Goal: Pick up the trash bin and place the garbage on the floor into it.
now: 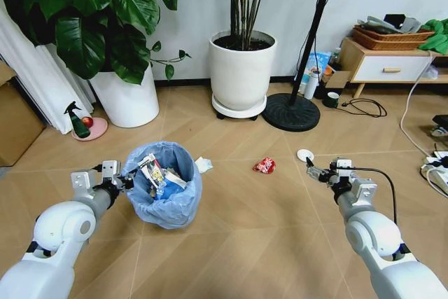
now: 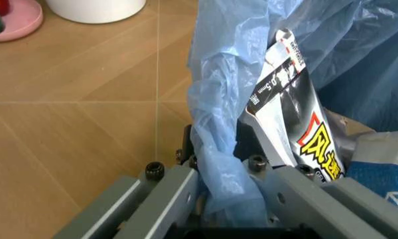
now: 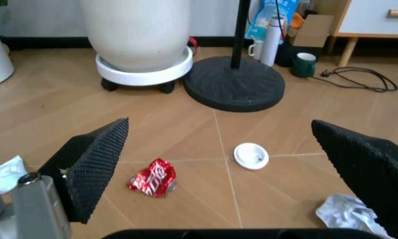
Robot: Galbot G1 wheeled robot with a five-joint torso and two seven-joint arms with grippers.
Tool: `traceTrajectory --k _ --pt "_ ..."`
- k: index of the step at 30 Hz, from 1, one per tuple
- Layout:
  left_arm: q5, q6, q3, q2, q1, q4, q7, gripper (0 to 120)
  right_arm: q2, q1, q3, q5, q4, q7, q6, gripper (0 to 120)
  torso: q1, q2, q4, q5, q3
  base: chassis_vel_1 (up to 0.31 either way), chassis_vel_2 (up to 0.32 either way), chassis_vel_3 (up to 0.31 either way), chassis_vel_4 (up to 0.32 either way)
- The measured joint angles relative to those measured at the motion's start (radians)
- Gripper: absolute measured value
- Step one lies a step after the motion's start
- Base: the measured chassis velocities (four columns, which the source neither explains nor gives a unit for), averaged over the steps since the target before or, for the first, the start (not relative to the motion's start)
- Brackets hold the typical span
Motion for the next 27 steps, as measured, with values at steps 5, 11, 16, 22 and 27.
traceTrajectory --k 5,11,16,22,27 --pt "0.0 0.0 0.0 0.0 0.0 0.0 -0.001 0 0.001 0.007 -0.006 0.0 -0.005 0.0 0.0 100 0.0 0.0 0.0001 0.0 0.0 -0.09 0.097 0.108 -0.092" --pt "-0.001 0.001 0.0 -0.001 0.0 0.0 -0.002 0 0.002 0.013 -0.008 -0.002 -0.011 0.0 -0.001 100 0.0 0.0 -0.0001 0.0 0.0 -0.1 0.089 0.1 -0.096" --pt "-0.001 0.001 0.0 -0.001 0.0 0.0 -0.004 0 0.003 0.019 -0.012 -0.008 -0.014 -0.001 -0.001 100 0.0 0.0 0.0 0.0 0.0 -0.085 0.091 0.084 -0.081" --pt "-0.006 0.001 0.0 0.0 -0.001 -0.002 -0.013 0 0.006 0.021 -0.017 -0.01 -0.018 -0.002 0.0 100 0.0 0.0 0.0 0.0 0.0 -0.073 0.089 0.065 -0.095" --pt "-0.007 0.001 0.0 -0.001 -0.002 -0.003 -0.016 0 0.008 0.021 -0.02 -0.011 -0.019 -0.002 0.0 100 0.0 0.0 -0.0001 0.0 0.0 -0.04 0.112 0.044 -0.132"
